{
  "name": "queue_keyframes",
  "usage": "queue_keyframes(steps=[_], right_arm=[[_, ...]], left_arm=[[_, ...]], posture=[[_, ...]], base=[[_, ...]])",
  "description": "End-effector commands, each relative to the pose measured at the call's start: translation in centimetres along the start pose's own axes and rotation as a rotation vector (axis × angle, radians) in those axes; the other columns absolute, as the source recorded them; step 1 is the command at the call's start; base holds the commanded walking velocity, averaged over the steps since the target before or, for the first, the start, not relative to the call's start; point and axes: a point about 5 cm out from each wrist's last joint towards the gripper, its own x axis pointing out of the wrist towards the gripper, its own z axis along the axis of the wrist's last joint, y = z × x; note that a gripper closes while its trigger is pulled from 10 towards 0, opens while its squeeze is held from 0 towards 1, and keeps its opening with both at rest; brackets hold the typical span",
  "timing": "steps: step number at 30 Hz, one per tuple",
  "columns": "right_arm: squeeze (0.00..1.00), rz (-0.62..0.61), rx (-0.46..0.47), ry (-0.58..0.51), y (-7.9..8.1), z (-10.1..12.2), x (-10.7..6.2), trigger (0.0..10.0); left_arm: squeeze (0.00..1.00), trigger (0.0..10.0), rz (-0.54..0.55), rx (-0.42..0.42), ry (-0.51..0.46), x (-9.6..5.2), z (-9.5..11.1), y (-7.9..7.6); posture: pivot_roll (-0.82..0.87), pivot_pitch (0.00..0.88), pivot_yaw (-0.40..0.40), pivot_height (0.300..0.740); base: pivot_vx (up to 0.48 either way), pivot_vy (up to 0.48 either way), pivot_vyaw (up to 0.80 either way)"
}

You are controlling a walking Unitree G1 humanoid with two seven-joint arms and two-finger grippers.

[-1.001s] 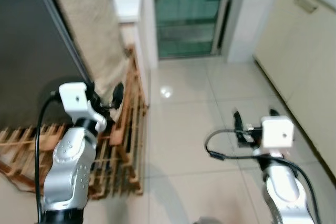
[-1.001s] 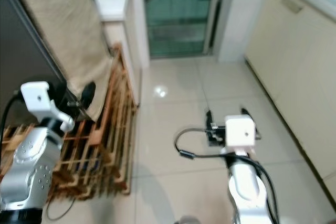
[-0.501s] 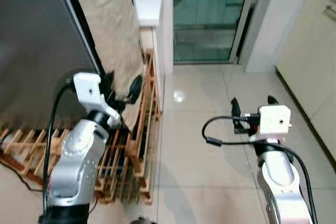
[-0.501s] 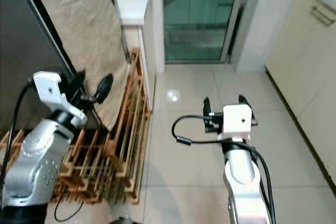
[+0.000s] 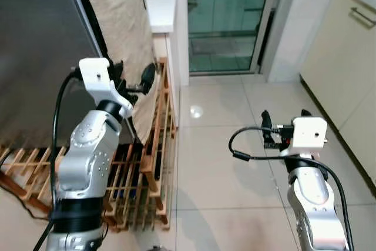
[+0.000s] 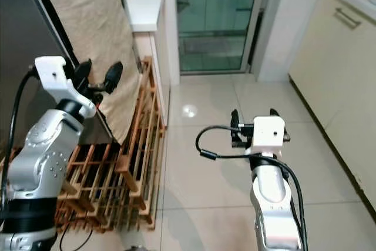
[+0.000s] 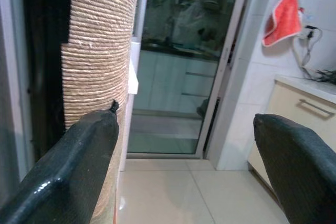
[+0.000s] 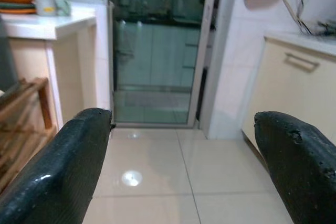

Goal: Restocking fridge

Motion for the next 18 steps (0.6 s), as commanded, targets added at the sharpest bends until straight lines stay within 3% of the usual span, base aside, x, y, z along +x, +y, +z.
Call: queue_keyframes(steps=[1, 13, 16, 18], right_arm=[[0.00, -0.005, 0.015, 0.005, 0.1, 0.0, 0.1, 10.0], [0.00, 0.009, 0.009, 0.043, 0.1, -1.1, -0.3, 10.0], [0.00, 0.010, 0.009, 0.045, 0.1, -1.2, -0.3, 10.0], [0.00, 0.013, 0.007, 0.048, 0.1, -1.3, -0.2, 10.0]], left_arm=[[0.00, 10.0, 0.062, 0.000, 0.015, -0.1, 0.0, 1.0], [0.00, 10.0, -0.014, 0.034, 0.046, -2.5, -0.3, 1.1], [0.00, 10.0, -0.009, 0.038, 0.054, -2.6, -0.4, 1.3], [0.00, 10.0, 0.060, 0.026, 0.063, -2.7, -0.5, 2.1]], posture=[[-0.12, 0.000, 0.093, 0.740], [-0.10, 0.000, 0.084, 0.740], [-0.10, 0.000, 0.084, 0.740], [-0.09, 0.000, 0.084, 0.740]], base=[[0.000, 0.000, 0.00], [0.000, 0.000, 0.00], [0.000, 0.000, 0.00], [0.000, 0.000, 0.00]])
